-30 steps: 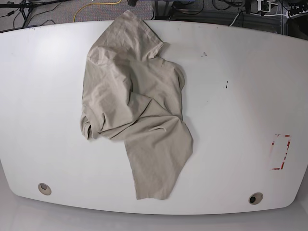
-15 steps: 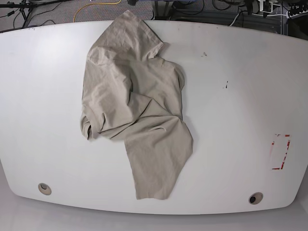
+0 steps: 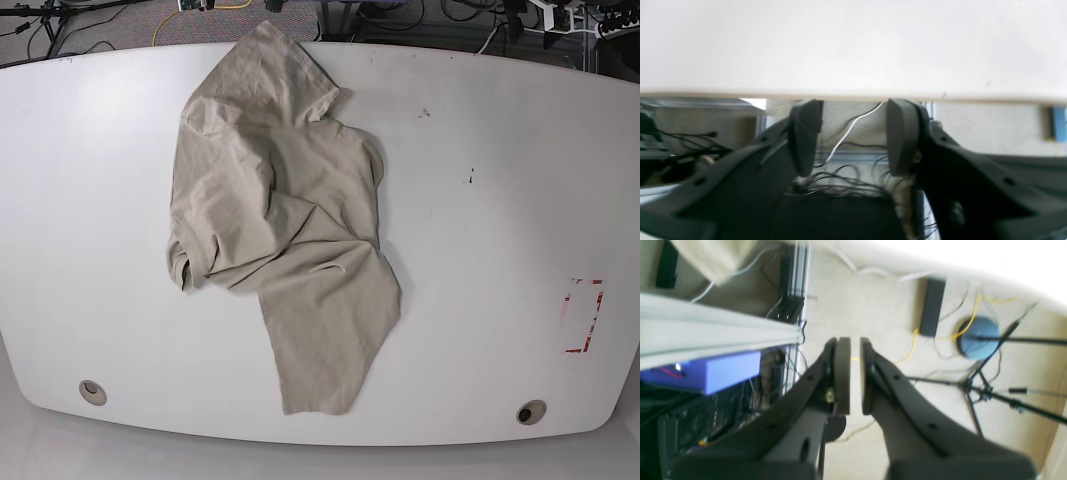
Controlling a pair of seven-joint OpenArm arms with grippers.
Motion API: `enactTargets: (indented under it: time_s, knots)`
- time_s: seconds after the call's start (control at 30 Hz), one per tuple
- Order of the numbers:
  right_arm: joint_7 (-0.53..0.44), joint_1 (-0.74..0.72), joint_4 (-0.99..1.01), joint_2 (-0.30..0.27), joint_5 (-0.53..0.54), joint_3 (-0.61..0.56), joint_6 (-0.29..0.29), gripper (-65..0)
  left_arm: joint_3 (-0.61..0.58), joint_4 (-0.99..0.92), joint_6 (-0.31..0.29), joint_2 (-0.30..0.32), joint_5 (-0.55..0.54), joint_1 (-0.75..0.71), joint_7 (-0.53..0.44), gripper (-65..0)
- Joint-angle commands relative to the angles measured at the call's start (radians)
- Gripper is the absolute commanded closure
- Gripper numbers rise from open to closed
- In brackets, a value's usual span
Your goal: Fold the T-shirt properly
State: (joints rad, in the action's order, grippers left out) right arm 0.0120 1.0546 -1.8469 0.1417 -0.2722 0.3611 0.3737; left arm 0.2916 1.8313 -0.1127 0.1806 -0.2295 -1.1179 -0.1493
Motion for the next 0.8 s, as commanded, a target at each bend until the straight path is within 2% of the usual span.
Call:
enactTargets:
  time_s: [0.0,0.27,0.77]
  knots:
    - [-0.024,0.036,-0.043,0.009,0.013,0.009,-0.004,-4.7,-0.006,0.038,0.001,0.002,-0.039,-0.029,-0.009,-31.2]
    - [-0.028,0.026,-0.076,0.015,0.014,0.011,-0.002,-4.8,-0.005,0.062,-0.001,0.001,-0.081,-0.034,-0.009,-31.0]
    - [-0.017,-0.001,-0.078,0.015,0.016,0.008,-0.006,-4.7,-0.004,0.054,-0.063,0.007,-0.059,0.000,0.004,-31.5]
